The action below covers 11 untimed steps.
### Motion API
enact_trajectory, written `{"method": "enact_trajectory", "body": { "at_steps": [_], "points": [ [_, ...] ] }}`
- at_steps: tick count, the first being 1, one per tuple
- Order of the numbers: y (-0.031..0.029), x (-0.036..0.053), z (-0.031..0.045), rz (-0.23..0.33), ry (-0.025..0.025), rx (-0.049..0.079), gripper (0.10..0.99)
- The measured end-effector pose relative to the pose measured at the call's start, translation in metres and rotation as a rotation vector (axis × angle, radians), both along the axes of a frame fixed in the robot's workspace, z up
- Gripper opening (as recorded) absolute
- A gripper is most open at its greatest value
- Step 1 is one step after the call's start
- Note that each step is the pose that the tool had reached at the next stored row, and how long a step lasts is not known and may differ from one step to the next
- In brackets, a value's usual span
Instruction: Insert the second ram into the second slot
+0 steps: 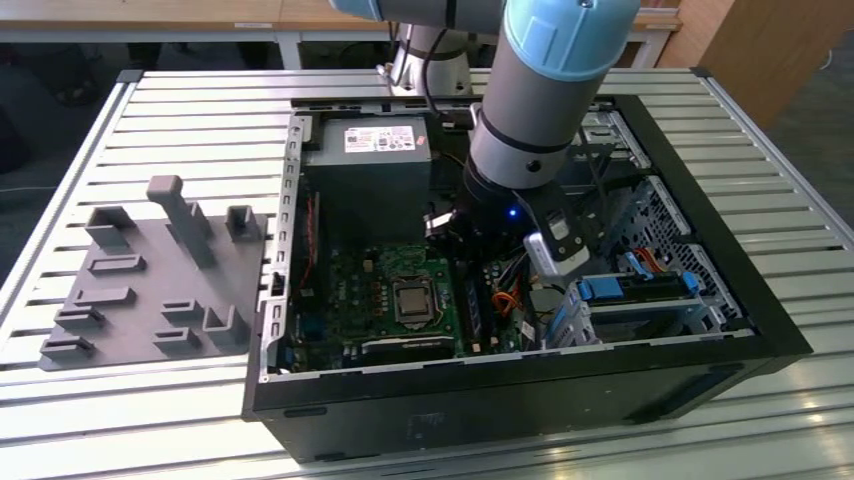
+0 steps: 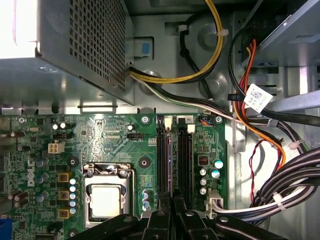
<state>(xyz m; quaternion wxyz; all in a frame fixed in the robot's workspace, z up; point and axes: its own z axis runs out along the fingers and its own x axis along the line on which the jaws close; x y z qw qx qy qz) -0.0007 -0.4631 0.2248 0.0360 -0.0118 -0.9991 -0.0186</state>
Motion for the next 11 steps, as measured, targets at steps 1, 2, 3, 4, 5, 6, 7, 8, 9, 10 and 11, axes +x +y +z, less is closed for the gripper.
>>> {"method": "enact_trajectory", "body": {
  "at_steps": [1, 2, 3, 4, 5, 6, 7, 8, 9, 10, 11],
  "points": [
    [0.0, 0.0, -0.0005, 0.001, -0.0001, 0.0, 0.137],
    [0.0, 0.0, -0.0018, 0.002, 0.0001, 0.0, 0.137],
    [0.0, 0.0, -0.003, 0.002, 0.0, 0.0, 0.137],
    [0.0, 0.0, -0.0036, 0.002, 0.0, 0.0, 0.137],
    [0.0, 0.0, -0.004, 0.002, 0.0, 0.0, 0.137],
    [0.0, 0.0, -0.0043, 0.002, 0.0001, 0.0, 0.137],
    [0.0, 0.0, -0.0046, 0.002, 0.0001, 0.0, 0.137],
    [0.0, 0.0, -0.0049, 0.002, 0.0001, 0.0, 0.137],
    [0.0, -0.0001, -0.0053, 0.002, 0.0001, 0.0, 0.137],
    [0.0, -0.0002, -0.0057, 0.002, 0.0001, 0.0, 0.137],
    [0.0, -0.0004, -0.0061, 0.002, 0.0002, 0.0, 0.137]
  ]
}}
